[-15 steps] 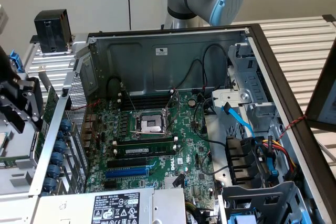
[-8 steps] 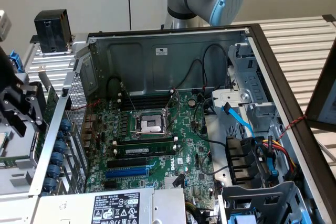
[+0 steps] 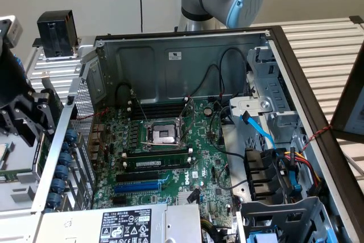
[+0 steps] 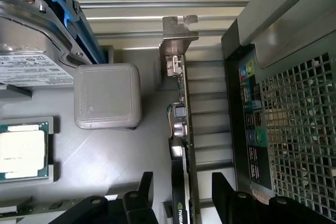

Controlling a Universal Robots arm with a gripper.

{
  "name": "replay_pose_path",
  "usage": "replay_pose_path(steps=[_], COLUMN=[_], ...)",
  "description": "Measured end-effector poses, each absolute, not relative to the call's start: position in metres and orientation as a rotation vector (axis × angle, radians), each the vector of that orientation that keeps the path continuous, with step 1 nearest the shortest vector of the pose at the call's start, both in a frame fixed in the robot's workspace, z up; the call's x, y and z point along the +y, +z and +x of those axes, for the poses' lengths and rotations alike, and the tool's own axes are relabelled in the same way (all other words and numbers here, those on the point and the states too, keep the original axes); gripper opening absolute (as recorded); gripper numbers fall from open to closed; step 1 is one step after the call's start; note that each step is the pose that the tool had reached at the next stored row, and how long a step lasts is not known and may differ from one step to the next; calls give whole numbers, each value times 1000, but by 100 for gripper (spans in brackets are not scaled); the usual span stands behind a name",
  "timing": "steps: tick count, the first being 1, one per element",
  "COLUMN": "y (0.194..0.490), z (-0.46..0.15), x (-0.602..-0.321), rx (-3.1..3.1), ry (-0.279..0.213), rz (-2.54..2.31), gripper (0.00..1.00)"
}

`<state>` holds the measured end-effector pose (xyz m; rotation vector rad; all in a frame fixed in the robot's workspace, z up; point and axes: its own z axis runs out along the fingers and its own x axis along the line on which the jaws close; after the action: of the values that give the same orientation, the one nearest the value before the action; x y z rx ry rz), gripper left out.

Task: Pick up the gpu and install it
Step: 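Pick up the gpu and move the gpu toward the slot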

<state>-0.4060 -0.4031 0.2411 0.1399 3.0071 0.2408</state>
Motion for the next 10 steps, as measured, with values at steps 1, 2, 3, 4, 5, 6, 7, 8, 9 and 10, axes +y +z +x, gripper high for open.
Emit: replay_pose_path(steps=[1,2,3,4,5,6,7,8,9,10], y=[241,240,240,240,239,239,238,238,237,237], z=[-406,-406,-406,-406,-406,-406,-406,-406,-406,-406], x=[-403,-403,-403,-403,-403,-403,-403,-403,-403,-403], rx=[3007,3007,3008,3009,3010,3012,3013,3014,3016,3016], ry=[240,240,239,239,239,240,242,243,244,244], rz=[141,143,144,144,140,124,107,92,74,62], gripper=[56,56,56,56,56,56,56,56,56,56])
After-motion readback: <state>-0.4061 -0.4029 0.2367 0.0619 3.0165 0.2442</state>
